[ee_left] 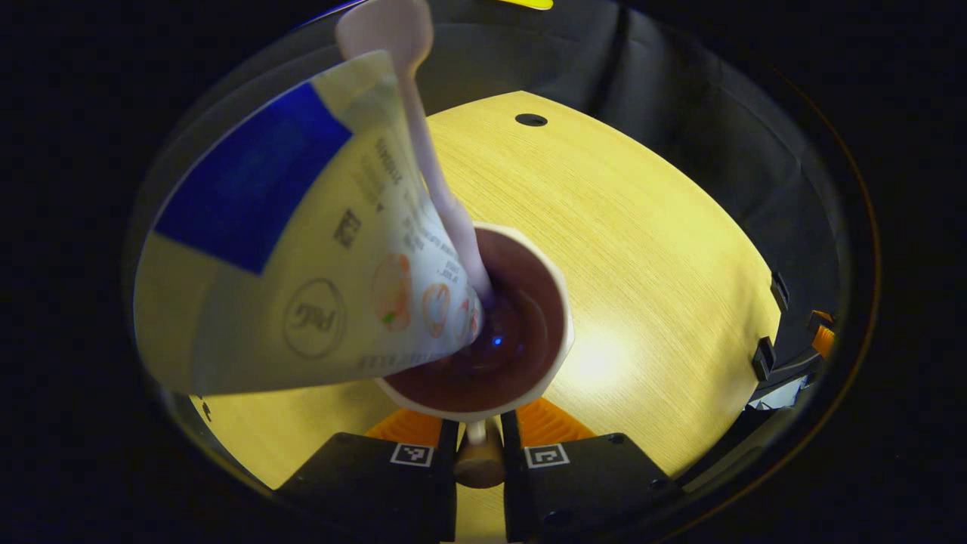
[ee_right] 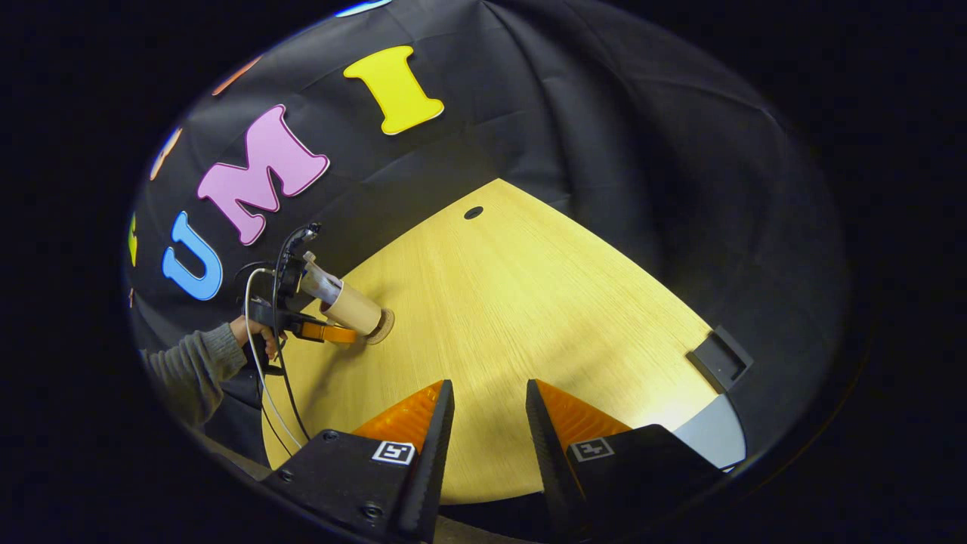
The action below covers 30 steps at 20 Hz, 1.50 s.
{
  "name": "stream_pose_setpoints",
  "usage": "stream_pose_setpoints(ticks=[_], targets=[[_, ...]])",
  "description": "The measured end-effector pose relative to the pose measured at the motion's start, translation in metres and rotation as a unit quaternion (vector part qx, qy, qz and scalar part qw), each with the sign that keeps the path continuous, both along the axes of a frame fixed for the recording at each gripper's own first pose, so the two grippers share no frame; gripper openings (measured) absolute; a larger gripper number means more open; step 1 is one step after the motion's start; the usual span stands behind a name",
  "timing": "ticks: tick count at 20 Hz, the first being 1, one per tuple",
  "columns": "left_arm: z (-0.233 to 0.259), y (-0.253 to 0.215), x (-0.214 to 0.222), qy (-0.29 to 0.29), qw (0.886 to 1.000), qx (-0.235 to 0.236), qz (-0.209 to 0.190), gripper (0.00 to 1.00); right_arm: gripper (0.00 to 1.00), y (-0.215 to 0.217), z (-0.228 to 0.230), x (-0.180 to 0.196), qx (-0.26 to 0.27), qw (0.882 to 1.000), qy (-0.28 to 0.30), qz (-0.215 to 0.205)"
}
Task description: Put the toothbrush and toothpaste on the desktop into the cup, then pick up the cup and place it on the coaster on the desktop.
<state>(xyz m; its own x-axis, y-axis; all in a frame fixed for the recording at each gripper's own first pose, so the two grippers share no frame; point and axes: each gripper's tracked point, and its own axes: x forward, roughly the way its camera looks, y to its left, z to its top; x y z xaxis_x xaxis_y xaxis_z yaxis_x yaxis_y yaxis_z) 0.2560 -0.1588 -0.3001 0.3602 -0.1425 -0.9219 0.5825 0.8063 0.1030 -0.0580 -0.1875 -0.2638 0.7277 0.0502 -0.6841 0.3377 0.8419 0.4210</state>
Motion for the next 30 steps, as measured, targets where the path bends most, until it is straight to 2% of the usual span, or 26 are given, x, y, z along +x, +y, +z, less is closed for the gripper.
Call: stream_pose_setpoints(ticks=[1,2,5,6,7,8,9,10,11,12,15,16,18,19,20,21,23,24,25,26,27,30], targets=[[-0.002,-0.001,0.001,0.001,1.000,0.002,0.000,0.34,0.59,-0.002,-0.002,-0.001,0.000,1.000,0.001,-0.002],[-0.004,-0.001,0.001,0.004,1.000,0.004,0.000,0.29,0.59,-0.004,-0.002,-0.002,0.001,1.000,0.002,-0.004],[-0.010,-0.004,0.003,0.006,1.000,0.009,0.002,0.29,0.59,-0.009,-0.004,-0.004,0.001,1.000,0.005,-0.007],[-0.011,-0.004,0.003,0.007,1.000,0.011,0.003,0.34,0.59,-0.010,-0.005,-0.005,0.002,1.000,0.006,-0.008],[-0.012,-0.005,0.003,0.007,1.000,0.013,0.004,0.29,0.59,-0.011,-0.006,-0.004,0.002,1.000,0.007,-0.008],[-0.014,-0.005,0.003,0.009,1.000,0.015,0.005,0.29,0.59,-0.011,-0.006,-0.005,0.003,1.000,0.008,-0.008],[-0.015,-0.004,0.004,0.010,1.000,0.016,0.006,0.34,0.59,-0.011,-0.007,-0.005,0.003,1.000,0.008,-0.008],[-0.017,-0.004,0.005,0.012,1.000,0.018,0.008,0.29,0.59,-0.011,-0.008,-0.005,0.004,1.000,0.009,-0.007],[-0.019,-0.005,0.005,0.015,1.000,0.019,0.010,0.34,0.59,-0.011,-0.008,-0.005,0.004,1.000,0.010,-0.005],[-0.021,-0.008,0.010,0.012,1.000,0.016,0.009,0.29,0.59,-0.010,-0.007,-0.004,0.003,1.000,0.009,-0.004],[-0.019,-0.006,0.007,0.014,1.000,0.019,0.009,0.30,0.59,-0.009,-0.009,-0.004,0.005,1.000,0.011,-0.002],[-0.020,-0.006,0.008,0.012,1.000,0.019,0.010,0.25,0.59,-0.009,-0.010,-0.005,0.005,1.000,0.011,-0.002],[-0.021,-0.007,0.008,0.011,1.000,0.020,0.009,0.35,0.59,-0.009,-0.010,-0.005,0.005,1.000,0.011,-0.003],[-0.021,-0.006,0.007,0.012,1.000,0.020,0.009,0.30,0.59,-0.009,-0.010,-0.005,0.005,1.000,0.011,-0.004],[-0.021,-0.007,0.008,0.012,1.000,0.019,0.010,0.35,0.59,-0.010,-0.010,-0.005,0.006,1.000,0.012,-0.005],[-0.022,-0.005,0.009,0.013,1.000,0.017,0.011,0.31,0.59,-0.010,-0.010,-0.005,0.006,1.000,0.012,-0.005],[-0.020,-0.002,0.007,0.011,1.000,0.017,0.013,0.36,0.59,-0.008,-0.011,-0.004,0.006,1.000,0.012,-0.005],[-0.018,-0.002,0.008,0.009,1.000,0.016,0.012,0.33,0.59,-0.007,-0.010,-0.004,0.006,1.000,0.012,-0.004],[-0.018,-0.003,0.006,0.008,1.000,0.014,0.010,0.40,0.59,-0.007,-0.010,-0.004,0.006,1.000,0.012,-0.004],[-0.017,-0.003,0.005,0.009,1.000,0.013,0.010,0.42,0.59,-0.006,-0.011,-0.003,0.006,1.000,0.011,-0.003],[-0.016,-0.004,0.004,0.010,1.000,0.012,0.009,0.37,0.59,-0.006,-0.011,-0.003,0.006,1.000,0.011,-0.003],[-0.012,-0.006,0.006,-0.002,1.000,0.010,0.004,0.64,0.59,-0.004,-0.012,-0.003,0.007,1.000,0.011,-0.003]])
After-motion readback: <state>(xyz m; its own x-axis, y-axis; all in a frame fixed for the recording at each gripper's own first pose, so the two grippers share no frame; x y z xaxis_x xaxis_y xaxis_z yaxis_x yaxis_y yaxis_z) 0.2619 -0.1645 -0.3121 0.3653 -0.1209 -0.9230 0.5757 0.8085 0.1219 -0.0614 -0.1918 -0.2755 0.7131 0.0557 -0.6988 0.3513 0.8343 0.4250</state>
